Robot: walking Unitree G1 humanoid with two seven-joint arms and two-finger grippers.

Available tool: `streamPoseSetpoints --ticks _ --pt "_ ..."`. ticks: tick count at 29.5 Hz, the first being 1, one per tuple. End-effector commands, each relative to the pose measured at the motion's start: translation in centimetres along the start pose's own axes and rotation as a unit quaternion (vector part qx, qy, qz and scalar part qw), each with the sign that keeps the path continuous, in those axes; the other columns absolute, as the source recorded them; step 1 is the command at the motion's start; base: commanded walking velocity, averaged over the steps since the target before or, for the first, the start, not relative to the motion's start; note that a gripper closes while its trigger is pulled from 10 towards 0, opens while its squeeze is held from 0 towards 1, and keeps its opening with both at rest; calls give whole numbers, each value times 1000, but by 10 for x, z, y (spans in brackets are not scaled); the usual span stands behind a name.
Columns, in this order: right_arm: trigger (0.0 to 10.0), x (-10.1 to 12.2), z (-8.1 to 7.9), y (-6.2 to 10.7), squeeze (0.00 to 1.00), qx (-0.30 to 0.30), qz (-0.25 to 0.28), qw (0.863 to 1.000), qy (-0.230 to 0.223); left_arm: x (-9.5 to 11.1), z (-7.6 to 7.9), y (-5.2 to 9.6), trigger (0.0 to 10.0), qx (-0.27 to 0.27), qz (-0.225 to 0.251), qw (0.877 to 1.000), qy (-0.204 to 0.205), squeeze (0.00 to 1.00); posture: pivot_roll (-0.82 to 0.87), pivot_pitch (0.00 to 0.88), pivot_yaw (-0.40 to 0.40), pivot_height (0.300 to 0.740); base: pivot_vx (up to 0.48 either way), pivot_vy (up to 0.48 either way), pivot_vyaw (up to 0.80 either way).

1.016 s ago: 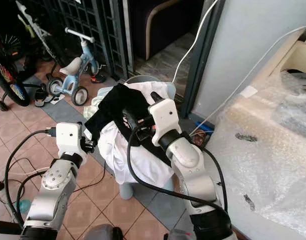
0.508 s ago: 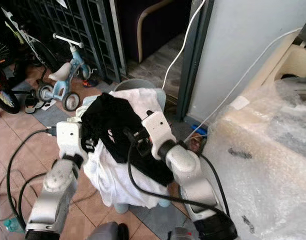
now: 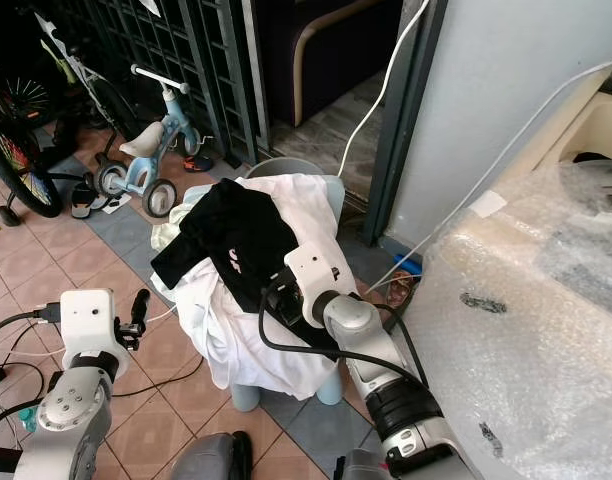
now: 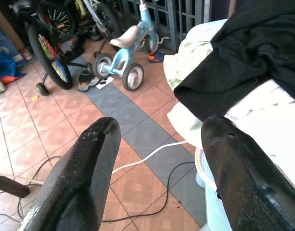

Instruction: Clothes washing

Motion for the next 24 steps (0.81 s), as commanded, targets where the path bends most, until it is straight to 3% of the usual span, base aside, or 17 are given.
streamPoseSetpoints --ticks 1,2,3,4,24 --pt "3608 1 -4 -6 0 -2 1 1000 -10 3 -6 3 10000 4 2 1000 -4 0 158 132 52 740 0 0 0" --pt "1255 1 -5 -7 0 -1 1 1000 -17 3 -6 3 10000 5 2 1000 -4 0 163 134 49 740 0 0 0" --pt "1255 1 -6 -8 0 -1 1 1000 -21 3 -6 4 10000 5 2 1000 -4 0 163 134 49 740 0 0 0" --pt "0 1 -8 -9 0 2 0 1000 -23 4 -5 4 10000 4 1 1000 -2 0 167 135 48 740 0 0 0" --pt "0 -14 -14 -17 0 9 -12 1000 -20 13 4 -2 10000 -9 4 1000 7 0 156 126 40 740 0 0 0"
Point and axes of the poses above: a point about 5 cm out from each wrist's last joint towards the gripper, its own y axis pointing back from the gripper into the wrist, its own x axis along the axis of the wrist's last joint, z = x × y, the point moved 3 cm from there along -y, pointing out of the wrist towards the gripper, and after that the axes turned 7 degrees about -y, right-handed, at the moved point
